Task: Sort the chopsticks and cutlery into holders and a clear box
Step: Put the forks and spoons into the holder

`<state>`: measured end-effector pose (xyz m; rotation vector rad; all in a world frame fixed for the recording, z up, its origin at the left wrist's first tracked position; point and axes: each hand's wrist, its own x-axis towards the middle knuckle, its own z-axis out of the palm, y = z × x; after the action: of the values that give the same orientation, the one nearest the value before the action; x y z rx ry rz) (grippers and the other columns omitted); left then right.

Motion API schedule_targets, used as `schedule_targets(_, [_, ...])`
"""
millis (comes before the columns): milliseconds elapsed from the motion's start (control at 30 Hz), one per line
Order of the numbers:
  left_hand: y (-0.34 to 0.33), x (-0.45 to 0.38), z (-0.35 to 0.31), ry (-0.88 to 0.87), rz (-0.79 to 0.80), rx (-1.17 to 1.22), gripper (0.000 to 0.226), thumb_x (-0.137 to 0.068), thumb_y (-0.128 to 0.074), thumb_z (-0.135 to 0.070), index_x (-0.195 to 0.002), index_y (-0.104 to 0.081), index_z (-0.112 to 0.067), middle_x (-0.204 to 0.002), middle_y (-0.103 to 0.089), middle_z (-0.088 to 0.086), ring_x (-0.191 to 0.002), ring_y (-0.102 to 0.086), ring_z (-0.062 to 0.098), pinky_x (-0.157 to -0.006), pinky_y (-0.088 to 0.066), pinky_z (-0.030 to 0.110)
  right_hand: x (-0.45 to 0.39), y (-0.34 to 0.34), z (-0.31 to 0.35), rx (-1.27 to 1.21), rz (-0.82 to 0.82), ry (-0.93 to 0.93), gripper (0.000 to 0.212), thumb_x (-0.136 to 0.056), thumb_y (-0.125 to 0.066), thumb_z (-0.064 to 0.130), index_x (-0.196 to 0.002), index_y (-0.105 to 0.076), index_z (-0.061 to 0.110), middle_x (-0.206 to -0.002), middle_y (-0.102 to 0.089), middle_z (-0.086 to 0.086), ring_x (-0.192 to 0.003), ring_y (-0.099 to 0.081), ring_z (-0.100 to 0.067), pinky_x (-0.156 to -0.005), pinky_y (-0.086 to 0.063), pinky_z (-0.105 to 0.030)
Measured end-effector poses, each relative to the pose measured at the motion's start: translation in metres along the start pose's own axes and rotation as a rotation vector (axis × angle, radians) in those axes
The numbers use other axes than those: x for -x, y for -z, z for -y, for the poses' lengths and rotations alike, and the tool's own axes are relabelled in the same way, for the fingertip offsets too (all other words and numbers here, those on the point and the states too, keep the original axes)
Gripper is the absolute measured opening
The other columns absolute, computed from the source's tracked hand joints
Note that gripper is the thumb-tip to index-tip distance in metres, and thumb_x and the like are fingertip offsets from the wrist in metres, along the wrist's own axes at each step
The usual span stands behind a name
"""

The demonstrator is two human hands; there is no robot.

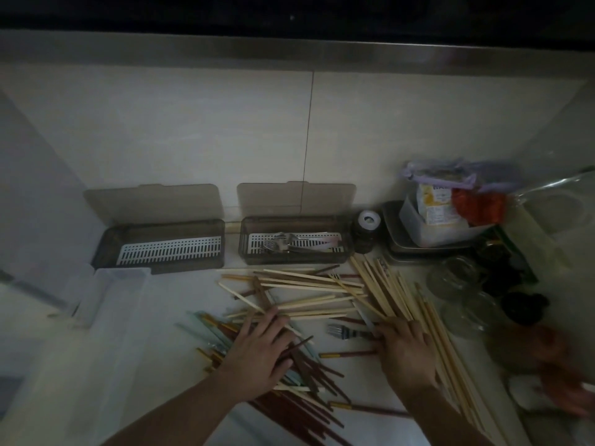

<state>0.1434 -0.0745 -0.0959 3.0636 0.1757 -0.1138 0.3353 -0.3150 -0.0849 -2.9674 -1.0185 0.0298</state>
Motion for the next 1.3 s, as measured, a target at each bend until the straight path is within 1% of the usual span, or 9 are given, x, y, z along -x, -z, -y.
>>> schedule_targets(167, [-0.003, 0.011, 0.004, 0.045, 0.007, 0.018, 0.042, -0.092, -0.044, -0.057, -0.125, -0.053, -0.033, -0.141, -0.048, -0.003, -0.141, -0.036, 0.028, -0.108, -0.02, 0.052, -0.008, 0.0, 0.001, -0.002, -0.056, 0.02, 0.024, -0.064, -0.077, 0.023, -0.087, -0.071, 0.025, -0.093, -0.06, -0.003, -0.085, -0.053, -0.03, -0.063, -0.047, -0.037])
schedule_targets(333, [-0.002, 0.016, 0.005, 0.069, -0.04, 0.025, 0.043, -0.087, -0.051, -0.055, -0.123, -0.057, -0.031, -0.136, -0.052, -0.002, -0.137, -0.038, 0.027, -0.106, -0.023, 0.053, -0.007, -0.006, 0.006, -0.011, -0.135, 0.251, 0.027, -0.079, -0.049, 0.034, -0.097, -0.069, 0.028, -0.102, -0.058, -0.003, -0.09, -0.052, -0.029, -0.07, -0.05, -0.04])
schedule_targets(467, [-0.001, 0.017, 0.001, 0.11, -0.042, 0.03, 0.041, -0.086, -0.052, -0.053, -0.12, -0.057, -0.031, -0.135, -0.053, -0.003, -0.135, -0.038, 0.026, -0.107, -0.031, 0.055, -0.015, -0.011, 0.008, -0.011, -0.095, 0.199, 0.025, -0.068, -0.076, 0.027, -0.093, -0.072, 0.031, -0.102, -0.057, -0.002, -0.089, -0.051, -0.03, -0.07, -0.049, -0.04])
schedule_targets(533, [-0.002, 0.018, 0.001, 0.127, -0.033, 0.043, 0.04, -0.086, -0.052, -0.051, -0.121, -0.056, -0.032, -0.136, -0.052, -0.004, -0.137, -0.037, 0.025, -0.106, -0.038, 0.056, -0.018, -0.012, 0.006, -0.008, -0.09, 0.22, 0.024, -0.069, -0.074, 0.027, -0.093, -0.071, 0.03, -0.104, -0.056, -0.002, -0.091, -0.05, -0.029, -0.071, -0.05, -0.041])
schedule_targets(733, [-0.005, 0.019, 0.001, 0.142, -0.066, 0.059, 0.036, -0.087, -0.05, -0.046, -0.121, -0.057, -0.033, -0.137, -0.05, -0.006, -0.138, -0.035, 0.024, -0.109, -0.02, 0.054, -0.017, -0.007, 0.025, 0.019, -0.063, 0.303, 0.022, -0.074, -0.049, 0.029, -0.084, -0.069, 0.031, -0.11, -0.059, -0.001, -0.097, -0.049, -0.029, -0.072, -0.05, -0.041])
schedule_targets(867, [-0.006, 0.019, 0.0, 0.152, -0.054, 0.061, 0.038, -0.086, -0.051, -0.047, -0.121, -0.058, -0.032, -0.138, -0.05, -0.005, -0.138, -0.036, 0.025, -0.109, -0.02, 0.056, -0.02, -0.001, 0.047, -0.165, -0.048, 0.31, 0.012, -0.072, -0.064, 0.033, -0.083, -0.067, 0.037, -0.107, -0.06, 0.01, -0.103, -0.047, -0.023, -0.075, -0.048, -0.037])
schedule_targets(1067, [-0.006, 0.018, 0.0, 0.145, -0.026, 0.061, 0.041, -0.083, -0.053, -0.05, -0.119, -0.06, -0.033, -0.135, -0.054, -0.005, -0.137, -0.036, 0.026, -0.108, -0.029, 0.059, -0.047, 0.039, 0.082, -0.673, 0.033, 0.249, 0.02, -0.102, -0.034, 0.031, -0.098, -0.054, 0.028, -0.069, -0.059, 0.005, -0.059, -0.054, -0.01, -0.053, -0.045, -0.037])
schedule_targets(1167, [-0.005, 0.018, 0.0, 0.156, -0.024, 0.088, 0.043, -0.083, -0.054, -0.049, -0.123, -0.059, -0.033, -0.138, -0.053, -0.007, -0.138, -0.035, 0.026, -0.108, -0.02, 0.057, -0.093, 0.051, 0.088, -0.72, -0.055, 0.146, 0.015, -0.1, -0.04, 0.021, -0.093, -0.053, 0.024, -0.074, -0.059, 0.002, -0.061, -0.054, -0.018, -0.053, -0.041, -0.035])
schedule_targets(1300, [-0.005, 0.019, 0.0, 0.16, 0.015, 0.126, 0.046, -0.082, -0.054, -0.051, -0.124, -0.059, -0.033, -0.139, -0.053, -0.008, -0.139, -0.04, 0.027, -0.107, -0.025, 0.06, -0.164, 0.051, 0.087, -0.533, 0.065, 0.143, 0.028, -0.084, -0.062, 0.003, -0.104, -0.065, 0.022, -0.1, -0.069, -0.001, -0.087, -0.064, -0.023, -0.074, -0.048, -0.027])
